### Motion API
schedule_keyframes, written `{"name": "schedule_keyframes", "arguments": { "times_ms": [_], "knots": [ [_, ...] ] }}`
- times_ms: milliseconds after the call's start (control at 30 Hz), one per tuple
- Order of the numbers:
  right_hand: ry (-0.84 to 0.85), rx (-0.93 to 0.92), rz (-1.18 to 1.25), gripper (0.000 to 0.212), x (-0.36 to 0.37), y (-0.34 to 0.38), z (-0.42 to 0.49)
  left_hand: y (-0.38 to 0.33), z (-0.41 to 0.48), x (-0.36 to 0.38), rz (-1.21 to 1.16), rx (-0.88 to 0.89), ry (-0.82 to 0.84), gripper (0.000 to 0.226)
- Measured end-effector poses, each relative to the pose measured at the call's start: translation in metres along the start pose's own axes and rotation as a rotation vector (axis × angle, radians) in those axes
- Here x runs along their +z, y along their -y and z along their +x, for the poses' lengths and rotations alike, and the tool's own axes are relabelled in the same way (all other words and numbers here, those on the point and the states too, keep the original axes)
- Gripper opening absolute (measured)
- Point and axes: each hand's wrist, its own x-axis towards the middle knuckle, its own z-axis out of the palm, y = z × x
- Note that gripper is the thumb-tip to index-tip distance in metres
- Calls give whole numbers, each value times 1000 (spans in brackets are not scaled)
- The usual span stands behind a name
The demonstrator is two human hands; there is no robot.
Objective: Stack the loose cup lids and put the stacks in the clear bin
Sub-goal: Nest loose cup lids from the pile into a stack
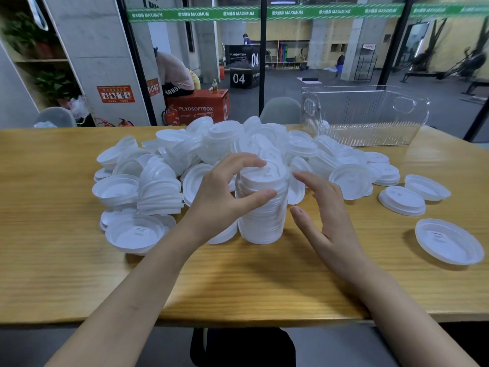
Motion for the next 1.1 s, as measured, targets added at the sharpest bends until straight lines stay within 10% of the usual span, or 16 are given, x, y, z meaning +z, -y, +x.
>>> {"name": "schedule_keyframes", "arguments": {
  "times_ms": [533, 800, 1100],
  "knots": [
    [4, -212, -55, 49, 5, -7, 30, 60, 4, -46, 241, -87, -224, 41],
    [-7, -168, 5, 47, 5, -9, 26, 84, -5, -40, 722, -134, -52, 85],
    [5, -142, 20, 46, 5, -11, 23, 86, -6, -36, 698, -182, -28, 79]
  ]
}}
